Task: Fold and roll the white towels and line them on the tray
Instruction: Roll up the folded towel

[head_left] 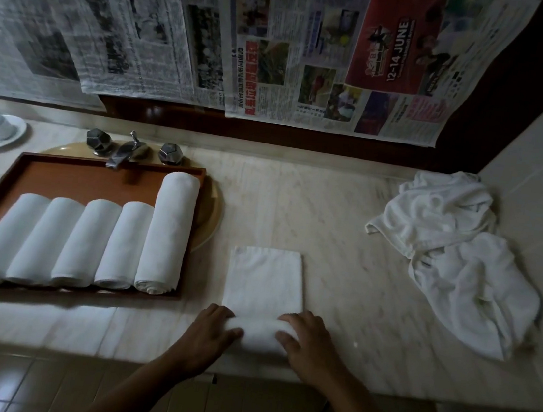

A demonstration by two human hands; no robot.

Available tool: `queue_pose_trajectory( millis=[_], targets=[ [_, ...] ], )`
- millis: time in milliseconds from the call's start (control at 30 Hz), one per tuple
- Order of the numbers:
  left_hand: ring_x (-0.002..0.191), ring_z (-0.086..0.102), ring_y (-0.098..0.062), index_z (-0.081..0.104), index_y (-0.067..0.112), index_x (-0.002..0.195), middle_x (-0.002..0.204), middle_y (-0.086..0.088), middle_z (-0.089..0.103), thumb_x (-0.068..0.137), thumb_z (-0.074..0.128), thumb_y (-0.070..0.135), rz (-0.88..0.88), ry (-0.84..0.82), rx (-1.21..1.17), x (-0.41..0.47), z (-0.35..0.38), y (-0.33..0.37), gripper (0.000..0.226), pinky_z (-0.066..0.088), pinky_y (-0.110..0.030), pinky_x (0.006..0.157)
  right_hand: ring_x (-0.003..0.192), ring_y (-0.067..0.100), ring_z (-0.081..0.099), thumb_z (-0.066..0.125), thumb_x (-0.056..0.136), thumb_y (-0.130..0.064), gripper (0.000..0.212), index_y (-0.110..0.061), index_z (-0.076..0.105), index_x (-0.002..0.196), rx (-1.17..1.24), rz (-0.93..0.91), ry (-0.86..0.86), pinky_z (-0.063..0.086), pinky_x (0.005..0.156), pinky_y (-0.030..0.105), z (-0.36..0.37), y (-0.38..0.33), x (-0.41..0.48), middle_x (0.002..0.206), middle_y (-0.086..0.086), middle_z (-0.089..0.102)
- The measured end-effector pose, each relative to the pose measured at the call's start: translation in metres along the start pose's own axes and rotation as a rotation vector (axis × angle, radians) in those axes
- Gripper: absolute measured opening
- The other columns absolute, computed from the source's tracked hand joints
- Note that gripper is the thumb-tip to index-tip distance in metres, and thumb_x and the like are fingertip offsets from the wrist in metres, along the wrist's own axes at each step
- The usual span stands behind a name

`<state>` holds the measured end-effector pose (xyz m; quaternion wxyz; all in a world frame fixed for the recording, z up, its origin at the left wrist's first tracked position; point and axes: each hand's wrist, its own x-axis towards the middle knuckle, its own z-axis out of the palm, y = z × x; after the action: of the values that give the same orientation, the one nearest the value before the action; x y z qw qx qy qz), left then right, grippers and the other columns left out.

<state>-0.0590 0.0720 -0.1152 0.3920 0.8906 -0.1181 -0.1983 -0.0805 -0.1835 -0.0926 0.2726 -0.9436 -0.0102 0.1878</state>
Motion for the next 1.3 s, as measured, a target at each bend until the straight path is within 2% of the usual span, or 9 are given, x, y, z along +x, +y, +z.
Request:
queue_pose_trajectory(
  millis=[100, 200, 400, 533, 667, 867, 1133, 1233, 1300],
  targets=[
    [0.102, 0.053, -0.003, 0.060, 0.026, 0.117, 0.112, 0.009, 0.051, 0.080, 0.037, 0.081, -0.046, 0.018, -0.028, 0.005, -0.001, 0.002, 0.070, 0.037, -0.011, 0.079, 0.124, 0.018, 0.046, 0.061, 0.097, -0.039, 0.041, -0.032, 0.056, 0.137, -0.171, -0.069, 0.319, 0.047, 0.101, 0.037, 0.020, -0.013, -0.013, 0.138, -0.006, 0.048],
    [0.098, 0.055, -0.002, 0.062, 0.026, 0.112, 0.109, 0.007, 0.053, 0.080, 0.038, 0.081, -0.089, 0.029, -0.065, 0.008, -0.001, 0.002, 0.067, 0.037, -0.010, 0.076, 0.133, 0.026, 0.049, 0.058, 0.092, -0.028, 0.045, -0.028, 0.061, 0.136, -0.284, -0.186, 0.422, 0.045, 0.106, 0.050, 0.050, -0.021, -0.027, 0.144, 0.001, 0.054],
    [0.102, 0.055, -0.005, 0.058, 0.025, 0.124, 0.121, 0.002, 0.057, 0.098, 0.050, 0.061, -0.169, 0.177, -0.140, 0.004, 0.002, 0.013, 0.045, 0.040, -0.016, 0.077, 0.149, 0.033, 0.036, 0.045, 0.090, -0.026, 0.063, -0.022, 0.046, 0.153, -0.405, -0.232, 0.303, 0.025, 0.114, 0.059, 0.052, -0.017, -0.017, 0.159, 0.005, 0.042],
    [0.119, 0.049, -0.015, 0.051, 0.020, 0.140, 0.136, 0.001, 0.050, 0.096, 0.043, 0.059, 0.033, 0.396, 0.248, -0.009, 0.014, 0.019, 0.059, 0.041, -0.032, 0.097, 0.152, 0.031, 0.028, 0.049, 0.091, -0.027, 0.072, -0.022, 0.029, 0.160, -0.425, -0.218, 0.168, 0.012, 0.120, 0.057, 0.038, -0.010, 0.003, 0.164, 0.003, 0.032],
    [0.143, 0.045, -0.029, 0.045, 0.016, 0.148, 0.152, -0.008, 0.049, 0.082, 0.072, 0.042, 0.242, 0.242, 0.603, -0.005, 0.028, 0.023, 0.076, 0.040, -0.048, 0.114, 0.156, 0.031, 0.013, 0.056, 0.091, -0.027, 0.086, -0.023, 0.009, 0.163, -0.468, -0.206, 0.072, 0.002, 0.125, 0.054, 0.018, -0.019, 0.018, 0.169, 0.004, 0.016],
    [0.123, 0.061, -0.035, 0.060, 0.008, 0.135, 0.136, -0.015, 0.061, 0.053, 0.096, 0.040, 0.259, 0.118, 0.812, 0.017, 0.016, 0.024, 0.096, 0.052, -0.053, 0.099, 0.147, 0.027, 0.026, 0.063, 0.091, -0.025, 0.083, -0.026, 0.016, 0.160, -0.461, -0.192, -0.027, 0.019, 0.120, 0.050, -0.007, -0.032, 0.031, 0.160, 0.002, 0.029],
    [0.113, 0.061, -0.022, 0.046, 0.009, 0.143, 0.132, -0.007, 0.059, 0.078, 0.075, 0.046, 0.431, 0.006, 0.792, -0.009, 0.026, 0.006, 0.080, 0.052, -0.038, 0.102, 0.142, 0.030, 0.031, 0.067, 0.090, -0.037, 0.081, -0.027, 0.025, 0.157, -0.416, -0.104, -0.387, 0.030, 0.114, 0.053, -0.019, -0.037, 0.024, 0.155, 0.005, 0.032],
    [0.126, 0.056, -0.017, 0.040, 0.015, 0.149, 0.144, -0.001, 0.053, 0.083, 0.073, 0.052, 0.373, -0.048, 0.713, -0.012, 0.019, 0.011, 0.082, 0.045, -0.034, 0.110, 0.143, 0.028, 0.031, 0.068, 0.090, -0.043, 0.083, -0.029, 0.024, 0.158, -0.399, -0.092, -0.329, 0.025, 0.118, 0.051, -0.016, -0.036, 0.012, 0.157, 0.003, 0.033],
    [0.140, 0.042, -0.016, 0.029, 0.019, 0.156, 0.157, 0.000, 0.040, 0.094, 0.064, 0.049, 0.298, -0.113, 0.602, -0.009, 0.009, 0.019, 0.078, 0.031, -0.033, 0.119, 0.148, 0.026, 0.026, 0.065, 0.093, -0.041, 0.079, -0.028, 0.023, 0.159, -0.386, -0.108, -0.160, 0.012, 0.124, 0.052, -0.006, -0.035, -0.004, 0.160, 0.000, 0.029]
  ],
)
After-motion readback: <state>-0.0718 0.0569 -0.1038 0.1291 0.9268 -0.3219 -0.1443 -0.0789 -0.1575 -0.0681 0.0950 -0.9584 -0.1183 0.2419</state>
